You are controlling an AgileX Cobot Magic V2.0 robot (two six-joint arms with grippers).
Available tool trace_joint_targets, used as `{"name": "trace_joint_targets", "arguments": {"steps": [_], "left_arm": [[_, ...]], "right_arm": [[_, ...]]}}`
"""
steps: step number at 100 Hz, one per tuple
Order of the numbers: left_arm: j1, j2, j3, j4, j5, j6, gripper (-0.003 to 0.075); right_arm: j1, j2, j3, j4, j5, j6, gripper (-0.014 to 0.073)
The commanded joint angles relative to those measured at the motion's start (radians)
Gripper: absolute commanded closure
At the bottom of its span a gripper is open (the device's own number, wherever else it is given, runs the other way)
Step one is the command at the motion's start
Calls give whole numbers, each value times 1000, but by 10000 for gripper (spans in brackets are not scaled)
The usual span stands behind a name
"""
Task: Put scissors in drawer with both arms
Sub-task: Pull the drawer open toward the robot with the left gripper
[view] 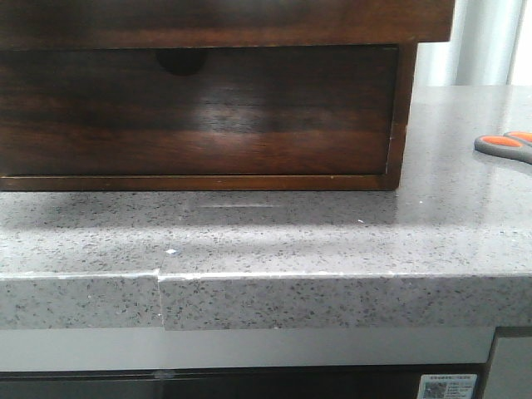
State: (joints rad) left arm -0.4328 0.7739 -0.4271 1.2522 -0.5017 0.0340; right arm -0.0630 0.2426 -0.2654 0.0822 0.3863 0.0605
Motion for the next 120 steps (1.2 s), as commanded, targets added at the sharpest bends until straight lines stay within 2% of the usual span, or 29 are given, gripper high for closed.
{"name": "trace_joint_targets", "arguments": {"steps": [1, 12, 18, 34, 44, 63, 74, 85, 107, 114, 120], "left_arm": [[-8, -15, -32, -83, -119, -23, 741], [-8, -12, -32, -83, -119, -23, 734], [-8, -12, -32, -83, -119, -23, 698], [-8, -12, -32, -83, -88, -23, 486], [-8, -12, -32, -83, -82, -23, 416], [-8, -16, -32, -118, -156, -23, 416], [-8, -34, -32, -302, -225, -23, 416], [-8, -70, -32, -440, -235, -23, 416], [-8, -175, -32, -461, -184, -71, 416], [-8, -208, -32, -477, -140, -134, 416], [-8, -236, -32, -477, -107, -167, 416]], "right_arm": [[4, 17, -30, 2, -71, -4, 635], [4, 17, -30, 2, -71, -4, 635], [4, 17, -30, 2, -71, -4, 635], [4, 17, -30, 2, -71, -4, 635], [4, 17, -30, 2, -71, -4, 635], [4, 17, -30, 2, -71, -4, 635], [4, 19, -30, 2, -54, -4, 635], [4, 47, -30, 2, -34, -4, 634], [4, 200, -115, 1, -31, -4, 629], [4, 271, -160, -4, -31, -4, 582], [4, 333, -203, -4, -31, -4, 488]]}}
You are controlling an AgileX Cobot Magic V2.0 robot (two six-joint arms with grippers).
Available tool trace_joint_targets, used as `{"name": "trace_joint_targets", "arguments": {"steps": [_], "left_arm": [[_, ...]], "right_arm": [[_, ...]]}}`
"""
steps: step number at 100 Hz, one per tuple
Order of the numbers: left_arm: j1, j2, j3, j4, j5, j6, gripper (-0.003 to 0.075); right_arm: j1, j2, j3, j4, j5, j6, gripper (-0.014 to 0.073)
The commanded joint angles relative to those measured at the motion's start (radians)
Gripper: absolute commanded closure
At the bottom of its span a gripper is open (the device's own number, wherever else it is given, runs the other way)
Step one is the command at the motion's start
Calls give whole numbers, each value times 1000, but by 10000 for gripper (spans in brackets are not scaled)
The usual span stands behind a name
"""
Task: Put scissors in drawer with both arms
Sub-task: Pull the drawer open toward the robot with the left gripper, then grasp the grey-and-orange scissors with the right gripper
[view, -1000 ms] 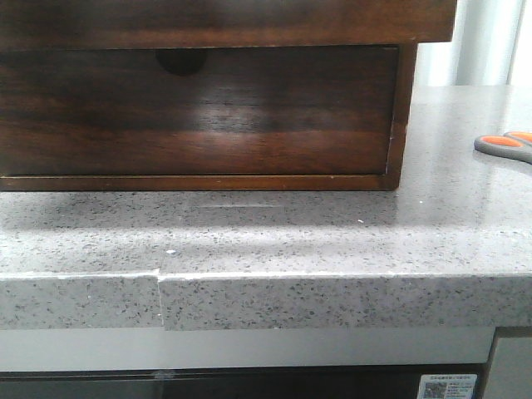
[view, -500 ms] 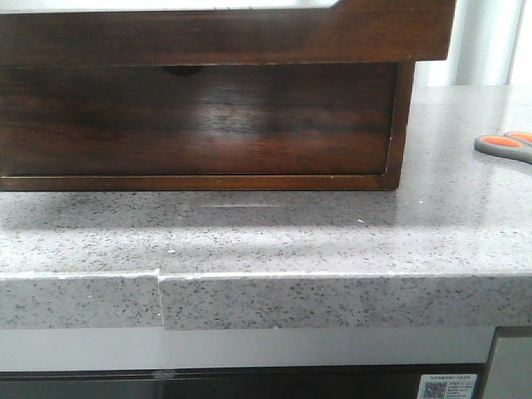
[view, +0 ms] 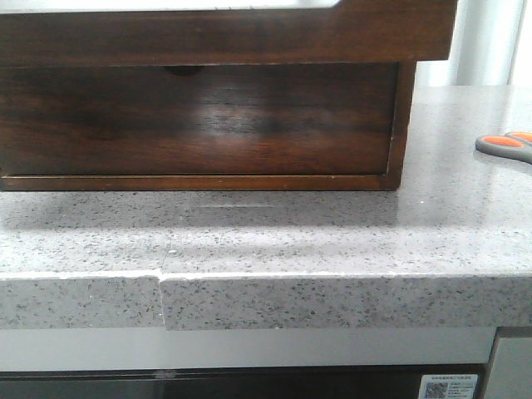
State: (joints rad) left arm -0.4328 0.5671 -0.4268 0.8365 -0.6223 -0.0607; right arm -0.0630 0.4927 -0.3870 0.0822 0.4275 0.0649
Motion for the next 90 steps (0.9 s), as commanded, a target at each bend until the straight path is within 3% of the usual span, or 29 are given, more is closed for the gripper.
{"name": "trace_joint_targets", "arguments": {"steps": [1, 12, 21, 50, 69, 90], "left_arm": [[-8, -32, -33, -61, 21, -77, 416], [-8, -66, -33, -61, 81, -86, 416], [-8, -86, -33, -61, 114, -86, 417], [-8, -92, -33, -61, 116, -95, 419], [-8, -92, -33, -61, 116, -95, 419], [-8, -92, -33, -61, 116, -95, 419]], "right_arm": [[4, 99, -87, -4, -72, -8, 476], [4, 227, -173, -5, -72, -8, 286], [4, 338, -255, -11, -39, -8, 214], [4, 689, -538, -24, 143, -8, 211], [4, 840, -670, -70, 209, -8, 214], [4, 987, -822, -82, 400, -8, 214]]}}
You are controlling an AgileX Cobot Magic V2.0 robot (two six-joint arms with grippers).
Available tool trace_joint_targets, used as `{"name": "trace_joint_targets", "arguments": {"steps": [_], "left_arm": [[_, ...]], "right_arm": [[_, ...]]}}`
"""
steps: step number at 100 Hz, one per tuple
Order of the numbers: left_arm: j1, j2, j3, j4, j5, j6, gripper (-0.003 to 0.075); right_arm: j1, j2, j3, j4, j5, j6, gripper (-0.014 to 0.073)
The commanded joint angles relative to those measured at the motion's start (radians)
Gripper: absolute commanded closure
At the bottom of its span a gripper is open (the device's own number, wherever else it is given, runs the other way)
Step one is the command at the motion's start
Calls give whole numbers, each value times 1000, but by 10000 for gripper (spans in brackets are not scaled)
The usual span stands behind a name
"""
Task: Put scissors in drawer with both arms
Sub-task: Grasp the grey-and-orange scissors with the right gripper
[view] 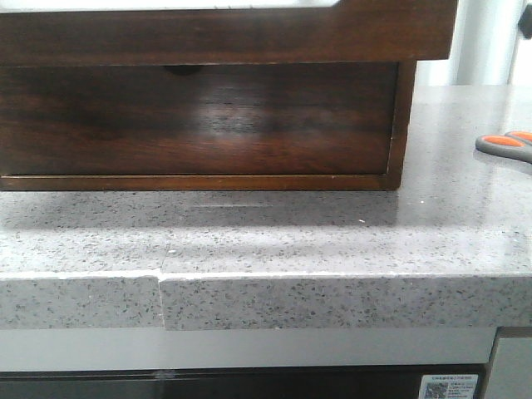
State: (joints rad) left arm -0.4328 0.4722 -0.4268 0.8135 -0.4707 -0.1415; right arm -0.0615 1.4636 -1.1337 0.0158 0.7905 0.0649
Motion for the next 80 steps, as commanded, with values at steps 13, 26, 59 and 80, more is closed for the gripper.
{"name": "trace_joint_targets", "arguments": {"steps": [13, 26, 59, 80], "left_arm": [[-8, 3, -33, -38, -36, -14, 419], [-8, 3, -33, -38, -36, -14, 419], [-8, 3, -33, -38, -36, -14, 419], [-8, 3, -33, -38, -36, -14, 419]], "right_arm": [[2, 86, -158, -16, 129, -8, 214], [2, 141, -219, -23, 186, -8, 214], [2, 228, -285, -28, 272, -8, 214], [2, 253, -286, -28, 282, -8, 214]]}}
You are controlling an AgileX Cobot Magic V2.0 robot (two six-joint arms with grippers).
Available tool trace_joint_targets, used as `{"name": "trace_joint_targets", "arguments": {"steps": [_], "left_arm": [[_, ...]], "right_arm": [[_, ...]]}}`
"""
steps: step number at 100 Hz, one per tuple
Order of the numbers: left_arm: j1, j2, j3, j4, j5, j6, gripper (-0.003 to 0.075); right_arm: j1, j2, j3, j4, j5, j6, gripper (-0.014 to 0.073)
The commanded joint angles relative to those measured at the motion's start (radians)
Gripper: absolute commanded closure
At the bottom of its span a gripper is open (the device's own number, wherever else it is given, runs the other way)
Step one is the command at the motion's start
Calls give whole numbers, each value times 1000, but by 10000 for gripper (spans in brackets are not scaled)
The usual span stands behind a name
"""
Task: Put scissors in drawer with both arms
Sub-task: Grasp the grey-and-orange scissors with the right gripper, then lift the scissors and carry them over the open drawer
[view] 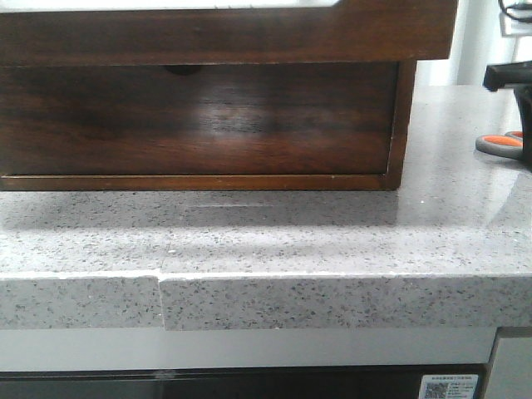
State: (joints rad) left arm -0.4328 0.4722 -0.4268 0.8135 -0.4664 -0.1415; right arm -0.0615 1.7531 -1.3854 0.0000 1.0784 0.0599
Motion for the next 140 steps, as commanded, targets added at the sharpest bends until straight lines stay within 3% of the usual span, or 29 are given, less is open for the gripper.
{"name": "trace_joint_targets", "arguments": {"steps": [1, 25, 51, 66, 110, 122, 140], "left_arm": [[-8, 3, -33, -38, -40, -14, 419], [-8, 3, -33, -38, -40, -14, 419], [-8, 3, -33, -38, -40, -14, 419], [-8, 3, -33, -38, -40, -14, 419], [-8, 3, -33, -38, -40, -14, 419], [-8, 3, -33, -38, -40, -14, 419], [-8, 3, -33, -38, -40, -14, 419]], "right_arm": [[2, -36, -34, -12, -6, -3, 214], [2, -36, -34, -12, -8, -3, 267], [2, -36, -34, -12, 3, -3, 544], [2, -36, -34, -12, -1, -3, 657], [2, -168, -224, 0, 67, -79, 662], [2, -239, -311, 90, 57, -193, 662], [2, -327, -387, 340, 48, -446, 662]]}}
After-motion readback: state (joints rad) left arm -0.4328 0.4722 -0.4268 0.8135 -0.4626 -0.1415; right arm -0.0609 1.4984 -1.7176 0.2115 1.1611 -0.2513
